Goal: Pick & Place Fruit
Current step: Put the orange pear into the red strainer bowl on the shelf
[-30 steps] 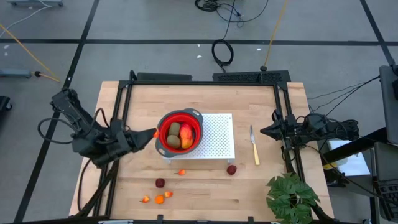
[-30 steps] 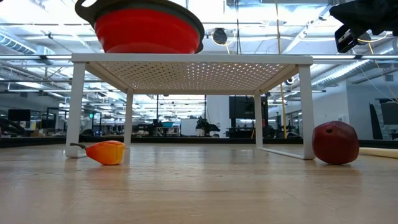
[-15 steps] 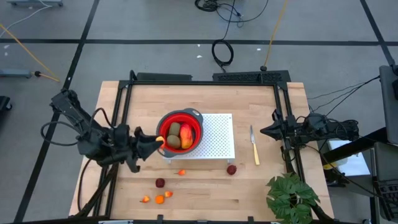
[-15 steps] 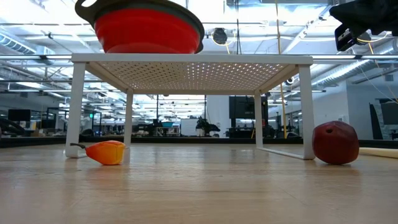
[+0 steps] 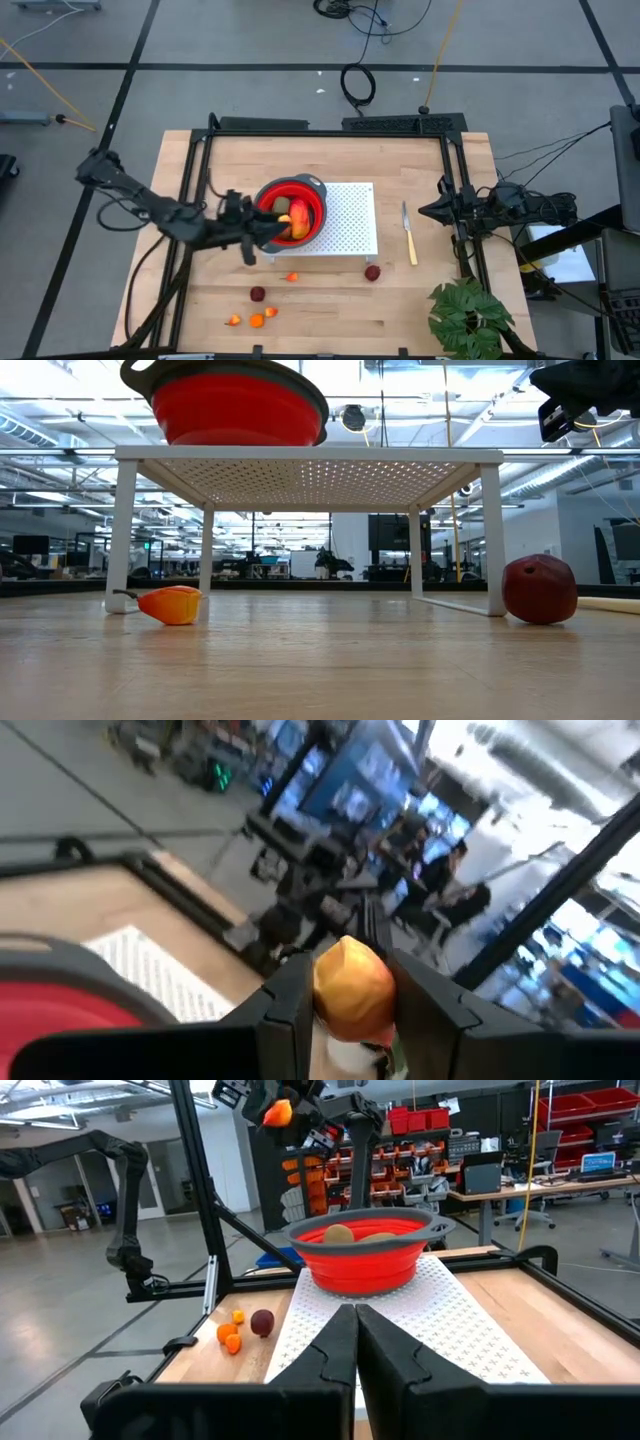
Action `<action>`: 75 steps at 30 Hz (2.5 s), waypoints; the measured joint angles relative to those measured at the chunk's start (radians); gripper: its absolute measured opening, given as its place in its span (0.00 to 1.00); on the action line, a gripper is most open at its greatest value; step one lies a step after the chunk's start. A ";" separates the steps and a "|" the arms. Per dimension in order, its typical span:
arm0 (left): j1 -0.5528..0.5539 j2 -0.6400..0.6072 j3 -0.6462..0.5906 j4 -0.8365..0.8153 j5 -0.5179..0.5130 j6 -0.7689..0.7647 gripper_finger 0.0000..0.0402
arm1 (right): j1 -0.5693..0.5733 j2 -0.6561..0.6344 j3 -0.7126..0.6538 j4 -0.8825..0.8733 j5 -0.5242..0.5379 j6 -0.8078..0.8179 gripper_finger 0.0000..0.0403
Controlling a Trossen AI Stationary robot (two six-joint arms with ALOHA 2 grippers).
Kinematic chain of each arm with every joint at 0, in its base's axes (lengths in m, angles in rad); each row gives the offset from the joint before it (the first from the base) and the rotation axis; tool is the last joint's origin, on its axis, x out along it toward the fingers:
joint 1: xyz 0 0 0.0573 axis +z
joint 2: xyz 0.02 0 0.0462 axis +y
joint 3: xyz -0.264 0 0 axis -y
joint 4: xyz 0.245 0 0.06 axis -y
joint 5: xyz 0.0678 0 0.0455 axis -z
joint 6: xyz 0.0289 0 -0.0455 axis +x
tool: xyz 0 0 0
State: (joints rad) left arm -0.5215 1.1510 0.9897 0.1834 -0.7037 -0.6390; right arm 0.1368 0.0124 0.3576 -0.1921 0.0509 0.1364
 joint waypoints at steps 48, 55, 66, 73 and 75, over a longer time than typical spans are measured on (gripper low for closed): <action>0.576 0.406 0.534 -1.204 0.503 0.290 0.26 | 0.000 0.000 0.000 -0.011 0.000 0.000 0.00; 0.574 0.445 0.533 -1.210 0.521 0.321 0.26 | 0.000 0.000 0.000 -0.017 0.004 0.000 0.00; 0.577 0.460 0.533 -1.208 0.525 0.368 0.26 | 0.000 0.000 0.000 -0.019 0.004 -0.029 0.00; 0.581 0.460 0.533 -1.208 0.527 0.349 0.35 | 0.000 0.000 0.000 -0.019 0.004 -0.029 0.00; 0.581 0.460 0.533 -1.208 0.527 0.349 0.40 | 0.000 0.000 0.000 -0.019 0.004 -0.029 0.00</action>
State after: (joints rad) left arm 0.0597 1.6112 1.5227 -1.0247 -0.1768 -0.2897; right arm 0.1368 0.0124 0.3576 -0.2108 0.0551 0.1074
